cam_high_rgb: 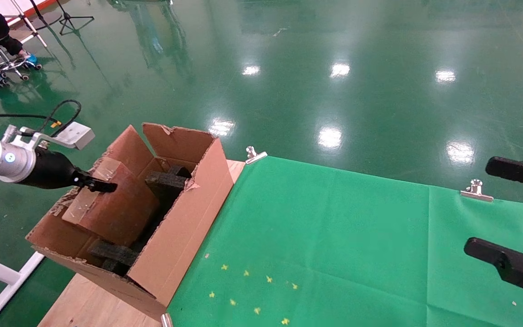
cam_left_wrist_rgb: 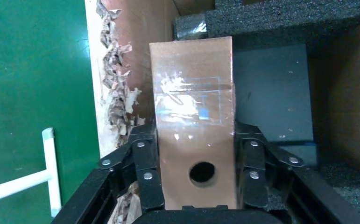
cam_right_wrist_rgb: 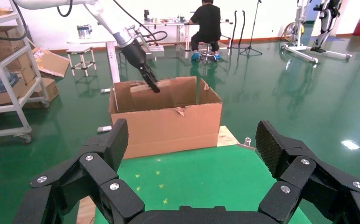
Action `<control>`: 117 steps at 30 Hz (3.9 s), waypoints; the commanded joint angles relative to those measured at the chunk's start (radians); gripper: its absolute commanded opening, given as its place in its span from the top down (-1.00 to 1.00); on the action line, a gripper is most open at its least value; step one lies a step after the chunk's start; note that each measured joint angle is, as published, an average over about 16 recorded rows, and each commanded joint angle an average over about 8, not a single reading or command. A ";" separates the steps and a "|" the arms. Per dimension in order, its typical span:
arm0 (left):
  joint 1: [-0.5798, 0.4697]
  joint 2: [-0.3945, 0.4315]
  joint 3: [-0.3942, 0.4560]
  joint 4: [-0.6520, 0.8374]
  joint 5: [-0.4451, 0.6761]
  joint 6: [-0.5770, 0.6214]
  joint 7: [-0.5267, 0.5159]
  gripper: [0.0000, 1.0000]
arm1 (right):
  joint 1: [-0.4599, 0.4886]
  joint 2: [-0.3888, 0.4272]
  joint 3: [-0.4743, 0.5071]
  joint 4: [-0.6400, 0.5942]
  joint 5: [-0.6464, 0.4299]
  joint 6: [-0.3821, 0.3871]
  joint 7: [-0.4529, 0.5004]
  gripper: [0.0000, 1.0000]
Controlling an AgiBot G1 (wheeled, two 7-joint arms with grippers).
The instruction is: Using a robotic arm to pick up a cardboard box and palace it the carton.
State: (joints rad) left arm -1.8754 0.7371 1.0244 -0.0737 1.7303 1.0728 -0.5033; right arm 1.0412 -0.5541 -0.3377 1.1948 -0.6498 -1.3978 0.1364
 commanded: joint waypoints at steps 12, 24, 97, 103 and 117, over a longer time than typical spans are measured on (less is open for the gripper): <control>-0.011 -0.004 -0.004 -0.015 -0.008 0.013 0.006 -1.00 | 0.000 0.000 0.000 0.000 0.000 0.000 0.000 -1.00; -0.087 -0.049 -0.068 -0.133 -0.106 0.132 0.078 -1.00 | 0.000 0.000 0.000 0.000 0.000 0.000 0.000 -1.00; 0.797 -0.126 -0.742 -1.206 -0.996 0.422 0.314 -1.00 | 0.000 0.000 0.000 0.000 0.000 0.000 0.000 -1.00; 0.828 -0.128 -0.766 -1.241 -1.028 0.432 0.321 -1.00 | -0.001 0.000 0.000 -0.001 0.000 0.001 0.000 -1.00; 0.809 -0.127 -0.751 -1.218 -1.009 0.425 0.317 -1.00 | -0.001 0.000 0.000 -0.001 0.000 0.001 0.000 -1.00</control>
State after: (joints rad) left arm -1.0661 0.6101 0.2730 -1.2927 0.7211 1.4985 -0.1861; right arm 1.0407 -0.5538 -0.3376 1.1943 -0.6495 -1.3972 0.1364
